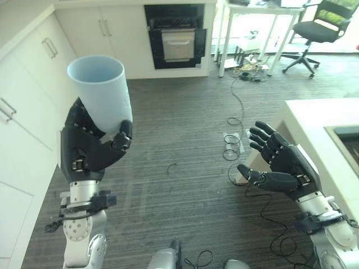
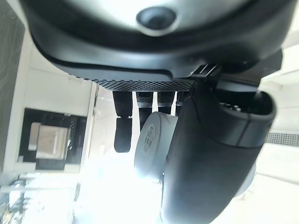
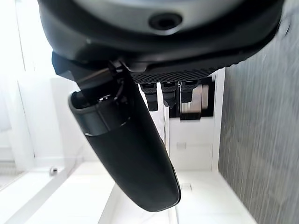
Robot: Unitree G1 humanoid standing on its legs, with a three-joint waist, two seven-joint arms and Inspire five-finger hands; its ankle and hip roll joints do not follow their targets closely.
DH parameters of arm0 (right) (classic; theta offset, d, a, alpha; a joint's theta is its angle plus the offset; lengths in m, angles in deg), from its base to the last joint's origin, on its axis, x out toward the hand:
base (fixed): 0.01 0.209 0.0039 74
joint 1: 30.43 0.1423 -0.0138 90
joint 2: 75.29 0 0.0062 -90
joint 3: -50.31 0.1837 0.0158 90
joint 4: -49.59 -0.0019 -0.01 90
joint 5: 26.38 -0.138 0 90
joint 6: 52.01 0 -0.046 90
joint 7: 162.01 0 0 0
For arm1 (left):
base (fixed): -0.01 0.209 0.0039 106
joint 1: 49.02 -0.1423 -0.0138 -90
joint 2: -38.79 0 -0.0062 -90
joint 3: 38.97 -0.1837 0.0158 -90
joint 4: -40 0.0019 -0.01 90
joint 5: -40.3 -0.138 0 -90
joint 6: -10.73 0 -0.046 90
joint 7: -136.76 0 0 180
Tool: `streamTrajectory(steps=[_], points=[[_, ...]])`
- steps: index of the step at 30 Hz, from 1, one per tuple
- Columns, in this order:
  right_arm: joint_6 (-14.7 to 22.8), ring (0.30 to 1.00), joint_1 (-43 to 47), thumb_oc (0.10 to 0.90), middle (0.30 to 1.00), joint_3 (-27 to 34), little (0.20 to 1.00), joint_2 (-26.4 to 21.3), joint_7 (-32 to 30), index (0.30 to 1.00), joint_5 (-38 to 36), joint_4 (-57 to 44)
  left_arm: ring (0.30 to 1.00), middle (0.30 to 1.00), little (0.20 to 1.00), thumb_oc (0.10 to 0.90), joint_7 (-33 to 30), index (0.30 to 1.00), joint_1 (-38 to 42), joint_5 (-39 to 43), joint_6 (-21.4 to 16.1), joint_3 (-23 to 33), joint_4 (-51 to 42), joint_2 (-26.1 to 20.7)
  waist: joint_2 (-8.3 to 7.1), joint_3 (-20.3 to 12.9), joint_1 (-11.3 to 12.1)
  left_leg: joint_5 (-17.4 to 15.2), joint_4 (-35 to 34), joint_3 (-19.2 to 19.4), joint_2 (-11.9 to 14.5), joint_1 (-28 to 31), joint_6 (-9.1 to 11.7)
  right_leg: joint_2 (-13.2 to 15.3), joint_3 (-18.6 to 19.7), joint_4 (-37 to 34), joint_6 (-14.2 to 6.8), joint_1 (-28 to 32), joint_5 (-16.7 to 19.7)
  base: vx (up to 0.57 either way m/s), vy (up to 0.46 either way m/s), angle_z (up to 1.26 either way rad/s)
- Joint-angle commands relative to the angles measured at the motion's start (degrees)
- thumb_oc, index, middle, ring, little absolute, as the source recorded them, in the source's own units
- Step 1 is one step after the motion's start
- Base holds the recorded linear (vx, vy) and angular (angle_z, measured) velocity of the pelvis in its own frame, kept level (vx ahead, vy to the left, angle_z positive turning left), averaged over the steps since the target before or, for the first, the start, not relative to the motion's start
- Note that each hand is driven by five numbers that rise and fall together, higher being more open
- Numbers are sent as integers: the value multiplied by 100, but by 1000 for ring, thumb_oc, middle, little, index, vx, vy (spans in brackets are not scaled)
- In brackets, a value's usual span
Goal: Place the dishes in the dishwasher.
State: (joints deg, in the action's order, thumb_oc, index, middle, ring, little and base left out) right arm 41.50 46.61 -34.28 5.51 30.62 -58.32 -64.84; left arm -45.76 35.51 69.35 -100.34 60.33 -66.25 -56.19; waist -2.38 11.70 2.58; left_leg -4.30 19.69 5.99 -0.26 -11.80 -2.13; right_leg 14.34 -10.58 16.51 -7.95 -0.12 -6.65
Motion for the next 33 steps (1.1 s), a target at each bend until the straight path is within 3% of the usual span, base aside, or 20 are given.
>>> streamTrajectory(steps=[1,3,4,6,8,10,11,14,16,20,24,25,26,27,28,29,31,32,33], points=[[734,900,569,800,900,-3,900,43,-184,900,-166,-292,300,300,300,400,292,300,259,-39,-477,192,-737,-394,160,-420,-52,-488,-250,-443,-26,197,66,-601,-416,401,-109,452,830,218,293,18],[757,900,609,800,900,-173,900,150,-143,900,-24,-235,300,300,300,400,237,300,278,-140,-523,131,-716,-389,282,-316,-110,-537,-250,-508,-69,342,6,-603,-345,1468,-21,-34,933,143,251,16],[746,900,630,800,900,-218,900,161,-126,900,1,-203,300,300,300,400,201,300,285,-170,-531,117,-711,-388,289,-299,-115,-547,-250,-491,-77,363,2,-602,-344,1507,20,-152,874,135,159,9],[749,900,692,800,900,-305,900,116,-83,900,2,-52,300,300,300,400,93,300,341,-212,-530,107,-686,-433,262,-278,-107,-555,-250,-437,-93,388,26,-776,-462,963,147,-257,511,177,39,-9],[743,900,666,800,900,-246,900,63,-38,900,-109,-18,300,300,300,400,81,300,358,-162,-512,122,-685,-469,213,-258,-140,-610,-250,-385,-110,457,41,-904,-576,68,159,-199,464,209,-74,-19],[777,900,599,800,900,-146,900,6,75,900,-231,6,300,300,300,400,137,300,317,-97,-526,161,-691,-465,84,-186,-195,-735,-250,-242,-197,592,38,-757,-495,68,129,-643,185,233,-123,-32],[809,900,557,800,900,-67,900,-31,177,900,-330,25,300,300,300,400,142,300,272,-117,-536,170,-712,-446,-8,-149,-299,-882,-250,-168,-310,717,9,-654,-245,68,-2,-1156,308,301,-135,-34],[820,900,443,800,900,26,900,-15,332,900,-396,-121,300,300,300,400,124,300,292,-186,-507,91,-752,-388,15,-104,-519,-1012,-250,-250,-434,928,-64,-627,258,68,-120,-2110,604,349,-163,-1],[809,900,373,800,900,71,900,-3,384,900,-431,-216,300,300,300,400,89,300,293,-249,-505,54,-816,-396,45,-59,-576,-1089,-250,-263,-454,1083,-81,-529,230,68,-159,-2574,634,441,-218,67],[857,900,446,800,900,82,900,-89,187,900,-292,-176,300,300,300,400,284,300,139,193,-649,125,-877,-451,-62,-169,-562,-1399,-250,-326,-545,1549,-212,-544,99,68,-127,-2046,906,535,-323,26],[840,900,482,800,900,204,900,-219,92,900,-291,-160,300,300,300,400,368,300,177,127,-699,29,-885,-386,-14,-433,-648,-1565,-250,-142,-329,2054,-56,-565,-162,68,-6,-1706,803,489,-286,30],[809,900,493,800,900,194,900,-221,54,900,-281,-146,300,300,300,400,301,300,214,95,-674,-2,-885,-375,22,-484,-669,-1415,-250,-91,-267,2164,10,-596,-211,68,48,-1651,733,447,-245,0],[737,900,435,800,900,248,900,-227,150,900,-337,-146,300,300,300,400,214,300,181,114,-621,10,-898,-334,149,-553,-705,-553,-250,-74,-122,2531,309,-829,-204,68,236,-1439,472,488,-267,34],[708,900,409,800,900,263,900,-224,219,900,-344,-156,300,300,300,400,186,300,154,108,-611,4,-906,-299,147,-576,-692,-31,-250,-44,-117,2621,456,-885,-145,68,321,-1334,360,505,-300,17],[716,900,357,800,900,246,900,-202,324,900,-301,-171,300,300,300,400,162,300,111,61,-604,-19,-923,-225,50,-551,-630,603,293,39,-193,2378,634,-875,-12,68,453,-1144,212,325,-220,13],[739,900,322,800,900,222,900,-201,387,900,-263,-164,300,300,300,400,148,300,71,-12,-620,-52,-926,-154,-16,-489,-597,793,1042,112,-220,1978,739,-873,96,68,545,-992,125,285,-201,-21],[768,900,307,800,900,226,900,-220,423,900,-211,-117,300,300,300,400,172,300,2,-30,-632,-74,-943,-100,-98,-383,-544,805,2023,286,-56,1185,767,-851,157,68,658,-780,21,177,-133,-61],[763,900,340,800,900,217,900,-238,355,900,-178,-67,300,300,300,400,271,300,8,17,-590,-91,-902,-75,-142,-255,-489,624,2122,407,162,656,668,-862,134,68,685,-585,-63,179,-95,-75],[743,900,394,800,900,212,900,-283,279,900,-213,-47,300,300,300,400,354,300,10,45,-573,-78,-870,-83,-195,-190,-442,501,1842,486,201,453,547,-858,162,68,681,-533,-96,289,-29,-31]])
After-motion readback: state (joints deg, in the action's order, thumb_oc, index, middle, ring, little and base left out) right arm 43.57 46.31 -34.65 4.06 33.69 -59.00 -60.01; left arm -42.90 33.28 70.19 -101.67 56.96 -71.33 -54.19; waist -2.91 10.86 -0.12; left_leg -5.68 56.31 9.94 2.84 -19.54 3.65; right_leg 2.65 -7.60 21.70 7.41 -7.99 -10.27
